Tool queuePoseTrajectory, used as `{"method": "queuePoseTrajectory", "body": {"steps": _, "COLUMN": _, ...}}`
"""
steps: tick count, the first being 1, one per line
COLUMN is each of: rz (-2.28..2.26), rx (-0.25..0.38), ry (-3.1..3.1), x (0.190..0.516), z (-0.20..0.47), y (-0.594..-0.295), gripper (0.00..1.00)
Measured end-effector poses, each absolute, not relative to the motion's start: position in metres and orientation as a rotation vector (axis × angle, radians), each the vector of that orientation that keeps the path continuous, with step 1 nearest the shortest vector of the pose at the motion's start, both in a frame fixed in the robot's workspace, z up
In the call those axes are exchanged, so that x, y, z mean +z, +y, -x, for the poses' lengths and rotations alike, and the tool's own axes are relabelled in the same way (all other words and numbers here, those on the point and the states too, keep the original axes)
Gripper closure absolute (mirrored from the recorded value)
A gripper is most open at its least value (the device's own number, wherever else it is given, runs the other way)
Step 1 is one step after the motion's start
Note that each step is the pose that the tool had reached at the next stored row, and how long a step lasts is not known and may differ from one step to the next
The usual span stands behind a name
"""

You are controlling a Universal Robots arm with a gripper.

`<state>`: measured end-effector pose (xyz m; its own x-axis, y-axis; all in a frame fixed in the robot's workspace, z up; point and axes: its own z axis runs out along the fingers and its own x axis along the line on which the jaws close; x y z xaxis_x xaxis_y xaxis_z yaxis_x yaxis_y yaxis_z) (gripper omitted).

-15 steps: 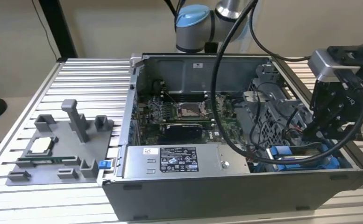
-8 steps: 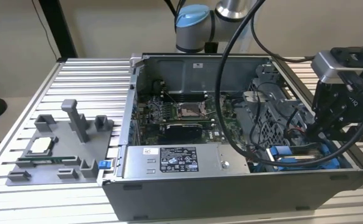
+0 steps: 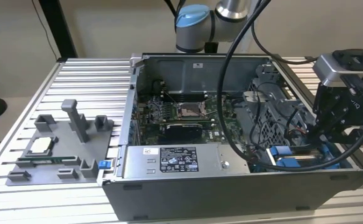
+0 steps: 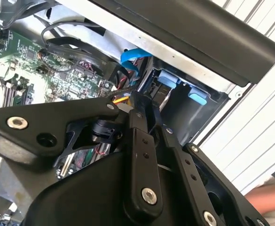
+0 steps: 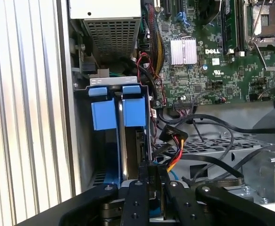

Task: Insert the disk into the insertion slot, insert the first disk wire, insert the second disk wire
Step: 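Insert the first disk wire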

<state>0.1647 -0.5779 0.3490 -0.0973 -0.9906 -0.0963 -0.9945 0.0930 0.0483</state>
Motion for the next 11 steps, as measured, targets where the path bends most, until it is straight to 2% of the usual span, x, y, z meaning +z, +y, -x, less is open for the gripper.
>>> {"method": "queuePoseTrajectory", "body": {"steps": 11, "rz": 2.095, "rx": 0.156, "ry": 2.284, "x": 0.3448, "z": -0.165, "y": -0.5803, "gripper": 1.0}}
